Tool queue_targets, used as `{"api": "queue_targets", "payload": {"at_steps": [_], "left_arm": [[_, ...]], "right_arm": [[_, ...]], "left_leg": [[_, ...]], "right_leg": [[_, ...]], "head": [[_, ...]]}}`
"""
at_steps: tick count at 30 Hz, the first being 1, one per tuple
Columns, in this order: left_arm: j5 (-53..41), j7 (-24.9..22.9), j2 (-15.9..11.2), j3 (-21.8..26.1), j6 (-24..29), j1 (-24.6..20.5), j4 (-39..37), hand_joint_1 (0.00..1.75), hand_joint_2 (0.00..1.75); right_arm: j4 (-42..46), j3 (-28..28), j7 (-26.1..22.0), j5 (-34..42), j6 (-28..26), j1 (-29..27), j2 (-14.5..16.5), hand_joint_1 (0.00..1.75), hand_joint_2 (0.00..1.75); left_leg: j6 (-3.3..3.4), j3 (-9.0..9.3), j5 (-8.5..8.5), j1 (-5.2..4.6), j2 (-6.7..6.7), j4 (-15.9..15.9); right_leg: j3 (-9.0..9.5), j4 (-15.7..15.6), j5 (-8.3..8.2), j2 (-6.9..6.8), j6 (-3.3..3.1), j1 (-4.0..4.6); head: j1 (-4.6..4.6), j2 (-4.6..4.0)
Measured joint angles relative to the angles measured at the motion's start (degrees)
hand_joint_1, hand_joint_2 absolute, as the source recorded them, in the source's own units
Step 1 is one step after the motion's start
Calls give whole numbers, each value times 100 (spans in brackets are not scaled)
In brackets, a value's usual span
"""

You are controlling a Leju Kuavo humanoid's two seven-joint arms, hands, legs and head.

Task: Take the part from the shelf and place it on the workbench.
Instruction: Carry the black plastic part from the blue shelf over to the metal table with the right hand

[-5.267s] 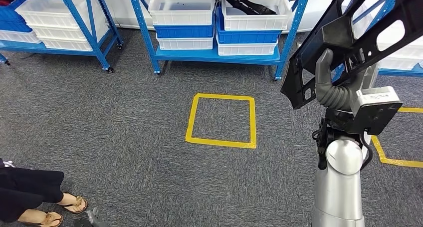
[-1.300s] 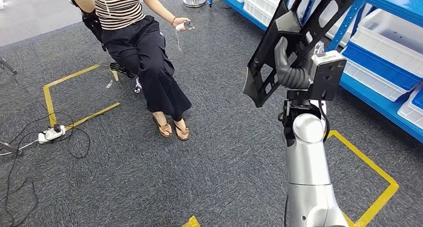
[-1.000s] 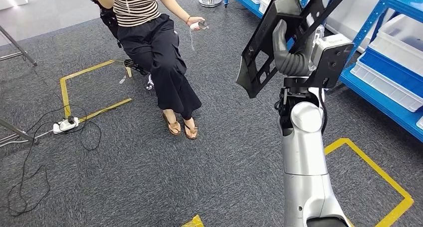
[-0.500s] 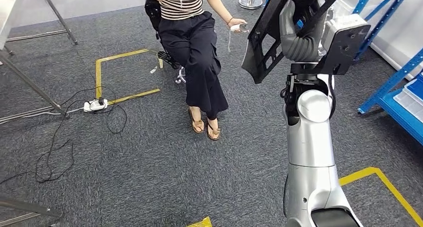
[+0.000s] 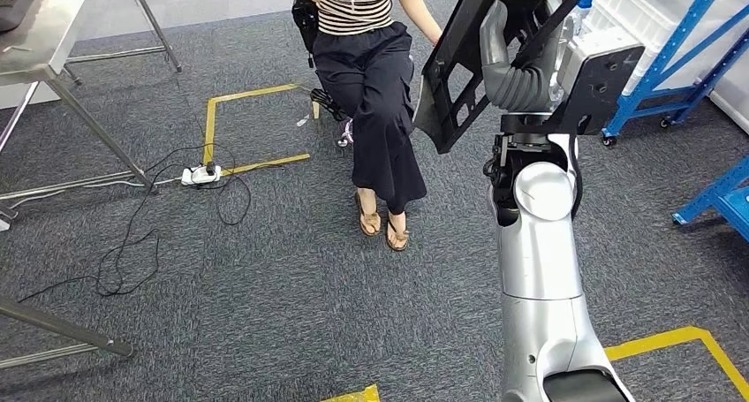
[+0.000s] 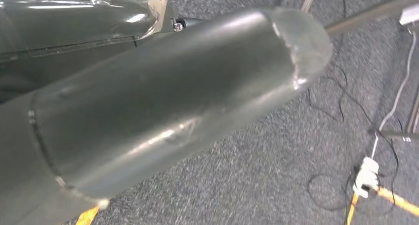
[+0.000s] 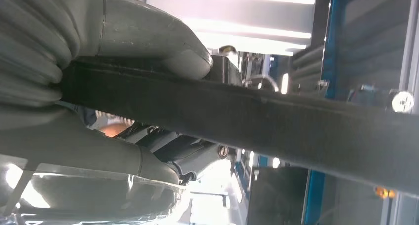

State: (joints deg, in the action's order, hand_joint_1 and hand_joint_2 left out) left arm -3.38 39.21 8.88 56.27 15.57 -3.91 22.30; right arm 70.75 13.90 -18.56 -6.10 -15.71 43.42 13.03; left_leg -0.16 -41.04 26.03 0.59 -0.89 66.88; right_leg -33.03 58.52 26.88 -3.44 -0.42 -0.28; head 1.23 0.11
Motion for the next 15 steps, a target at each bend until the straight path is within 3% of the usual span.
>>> {"api": "queue_targets", "payload": {"at_steps": [2,3,6,8,9,11,12,13,14,15], "left_arm": [[8,0,1,1,42,-11,-3,0,0],[11,0,1,1,59,-16,-4,0,0],[17,0,1,0,73,-23,-5,0,0],[46,0,4,4,212,-27,-30,0,0],[64,0,4,9,317,-36,-55,0,0],[91,0,7,20,497,-56,-105,0,0],[91,0,8,21,519,-66,-121,0,0],[91,0,11,21,529,-68,-135,0,0],[88,0,14,21,532,-66,-148,0,0],[85,0,17,21,528,-64,-159,0,0]], "right_arm": [[26,14,0,0,3,1,21,175,175],[34,18,0,0,5,2,28,175,175],[40,21,0,1,7,2,32,175,175],[44,75,15,19,36,17,78,175,175],[38,127,24,43,66,44,119,175,175],[-2,228,37,104,119,100,191,175,175],[-34,255,36,127,129,120,195,175,175],[-67,268,33,144,130,124,194,175,175],[-95,279,28,158,131,127,195,175,175],[-120,287,18,173,130,135,196,175,175]], "left_leg": [[46,368,-198,-40,-227,-657],[57,445,-213,-56,-313,-798],[58,457,-195,-77,-335,-822],[113,454,-230,-88,-205,-850],[168,458,-262,-81,-98,-882],[266,472,-317,-56,134,-945],[281,471,-324,-51,218,-948],[281,470,-325,-49,300,-946],[278,470,-326,-45,379,-943],[272,470,-327,-39,460,-935]], "right_leg": [[17,1,20,-73,3,29],[20,1,27,-90,8,40],[18,3,33,-97,16,57],[2,26,63,-126,52,59],[-84,210,168,-48,66,50],[-430,933,488,170,82,17],[-636,1359,639,273,79,7],[-761,1592,688,296,99,-5],[-785,1608,648,304,136,-17],[-695,1385,523,324,184,-35]], "head": [[0,0],[0,0],[0,0],[-15,0],[-29,0],[-51,0],[-56,0],[-56,0],[-57,0],[-57,0]]}}
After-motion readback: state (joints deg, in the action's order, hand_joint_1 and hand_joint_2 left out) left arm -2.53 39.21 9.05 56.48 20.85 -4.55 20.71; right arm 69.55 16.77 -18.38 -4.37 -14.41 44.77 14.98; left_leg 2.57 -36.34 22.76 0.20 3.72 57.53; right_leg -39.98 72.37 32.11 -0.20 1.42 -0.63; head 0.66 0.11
